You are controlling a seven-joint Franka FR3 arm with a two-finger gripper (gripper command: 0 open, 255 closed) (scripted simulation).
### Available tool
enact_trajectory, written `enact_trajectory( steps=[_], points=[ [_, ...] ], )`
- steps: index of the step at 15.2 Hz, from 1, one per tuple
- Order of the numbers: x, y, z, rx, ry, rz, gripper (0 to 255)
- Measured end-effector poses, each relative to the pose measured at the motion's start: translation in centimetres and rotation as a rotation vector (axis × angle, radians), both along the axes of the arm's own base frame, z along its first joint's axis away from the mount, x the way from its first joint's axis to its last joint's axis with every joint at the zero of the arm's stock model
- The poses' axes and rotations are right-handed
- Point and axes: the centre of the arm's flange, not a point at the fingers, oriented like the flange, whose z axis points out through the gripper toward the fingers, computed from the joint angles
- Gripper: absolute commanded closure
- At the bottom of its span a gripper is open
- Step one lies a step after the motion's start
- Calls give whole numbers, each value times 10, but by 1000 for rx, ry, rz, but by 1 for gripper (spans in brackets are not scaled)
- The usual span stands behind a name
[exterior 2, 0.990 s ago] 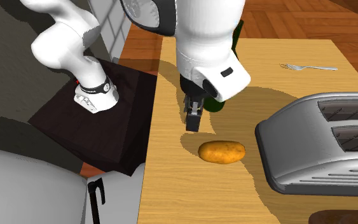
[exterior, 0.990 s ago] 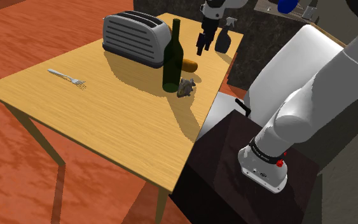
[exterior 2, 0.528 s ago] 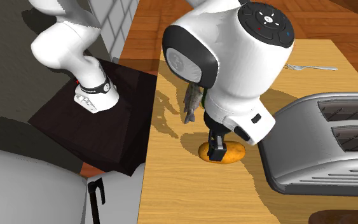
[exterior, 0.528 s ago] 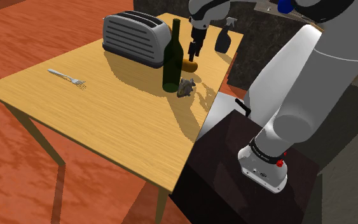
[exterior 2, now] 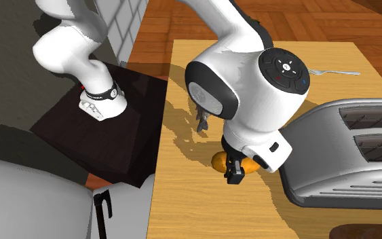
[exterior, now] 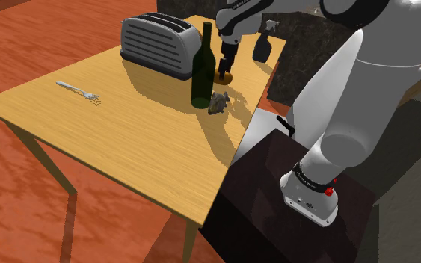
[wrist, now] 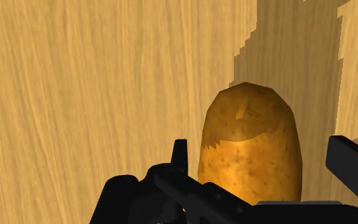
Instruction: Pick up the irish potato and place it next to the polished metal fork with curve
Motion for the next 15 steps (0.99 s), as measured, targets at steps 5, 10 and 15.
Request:
enact_trajectory(
  steps=[5,10,15],
  points=[
    [0,0,-14,0,0,0,0],
    [0,0,-13,0,-2,0,255],
    [0,0,-14,0,-1,0,255]
  ],
)
